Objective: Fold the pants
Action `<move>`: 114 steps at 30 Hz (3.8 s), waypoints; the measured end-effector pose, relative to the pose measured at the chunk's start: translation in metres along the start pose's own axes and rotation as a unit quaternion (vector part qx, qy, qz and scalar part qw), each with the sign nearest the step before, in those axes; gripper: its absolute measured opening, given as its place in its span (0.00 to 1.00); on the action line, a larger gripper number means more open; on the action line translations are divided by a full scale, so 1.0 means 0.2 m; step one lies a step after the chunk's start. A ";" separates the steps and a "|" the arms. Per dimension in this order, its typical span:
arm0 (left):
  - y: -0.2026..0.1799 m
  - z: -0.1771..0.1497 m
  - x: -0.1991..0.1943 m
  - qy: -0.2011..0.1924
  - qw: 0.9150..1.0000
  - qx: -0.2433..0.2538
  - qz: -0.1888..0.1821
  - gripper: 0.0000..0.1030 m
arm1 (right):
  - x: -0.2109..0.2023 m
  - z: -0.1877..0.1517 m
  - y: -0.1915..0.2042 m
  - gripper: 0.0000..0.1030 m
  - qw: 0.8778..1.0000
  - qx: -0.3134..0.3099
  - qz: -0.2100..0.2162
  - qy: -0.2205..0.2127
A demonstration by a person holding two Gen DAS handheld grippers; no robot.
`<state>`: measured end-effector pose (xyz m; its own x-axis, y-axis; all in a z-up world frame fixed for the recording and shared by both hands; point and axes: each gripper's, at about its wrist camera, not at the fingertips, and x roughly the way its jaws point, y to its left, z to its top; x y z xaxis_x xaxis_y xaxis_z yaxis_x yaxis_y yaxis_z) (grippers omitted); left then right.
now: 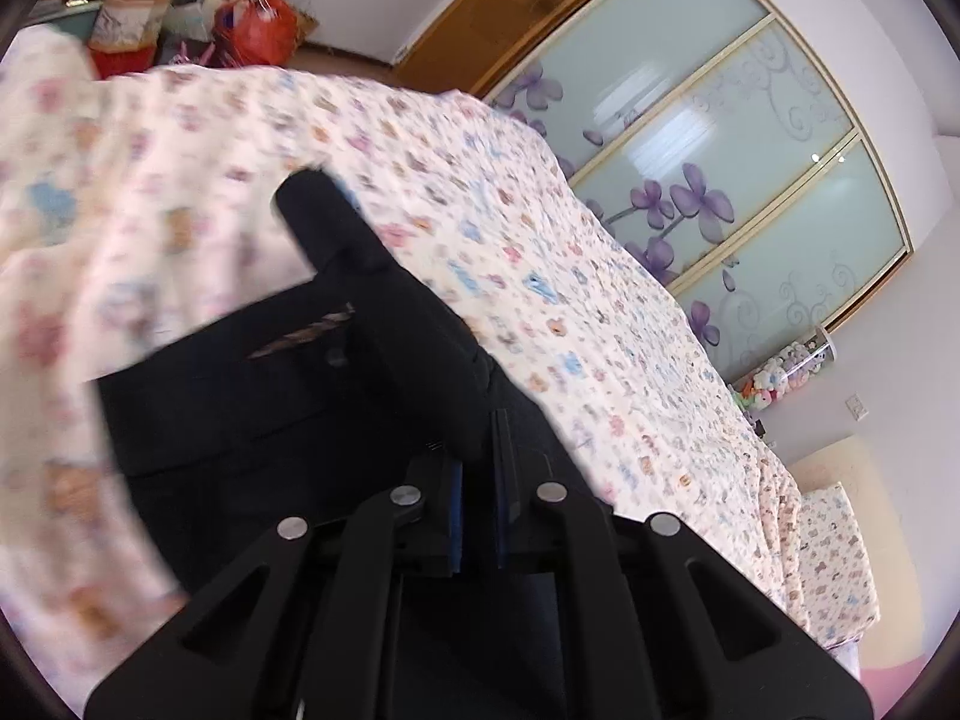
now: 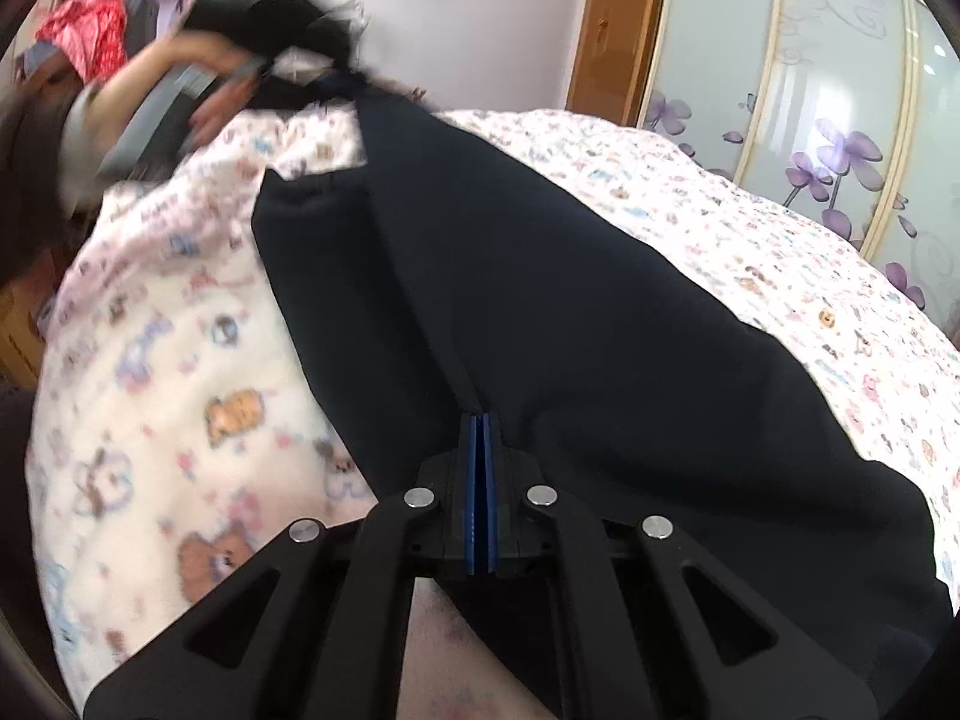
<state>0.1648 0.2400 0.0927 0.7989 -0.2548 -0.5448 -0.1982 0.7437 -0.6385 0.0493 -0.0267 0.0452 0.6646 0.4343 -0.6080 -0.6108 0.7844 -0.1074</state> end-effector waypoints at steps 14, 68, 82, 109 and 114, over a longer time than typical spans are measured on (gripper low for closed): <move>0.47 -0.40 -0.06 -0.015 0.997 -0.047 0.051 0.14 | 0.11 -0.04 0.13 0.03 0.995 -0.053 -0.020 0.087; 0.04 -0.84 -0.10 -0.058 0.995 0.057 0.065 0.98 | -1.52 -1.13 -1.27 0.04 0.721 0.615 -0.310 -0.078; 0.05 -0.84 -0.11 -0.054 0.995 0.054 0.056 0.98 | -1.50 -1.38 -1.17 0.43 0.666 0.690 -0.284 -0.021; 0.07 -0.82 -0.10 -0.051 0.996 0.047 0.050 0.98 | -0.66 -0.81 -0.74 0.06 0.770 0.636 -0.043 -0.025; 0.07 -0.82 -0.10 -0.048 0.997 0.047 0.049 0.98 | -0.61 -0.89 -0.71 0.17 0.787 0.615 -0.022 0.049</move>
<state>0.0517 0.1539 0.0054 0.8294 -0.1208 -0.5455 -0.2282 0.8179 -0.5282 -0.0212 -0.2702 -0.0064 0.6007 0.4059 -0.6888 0.3299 0.6589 0.6760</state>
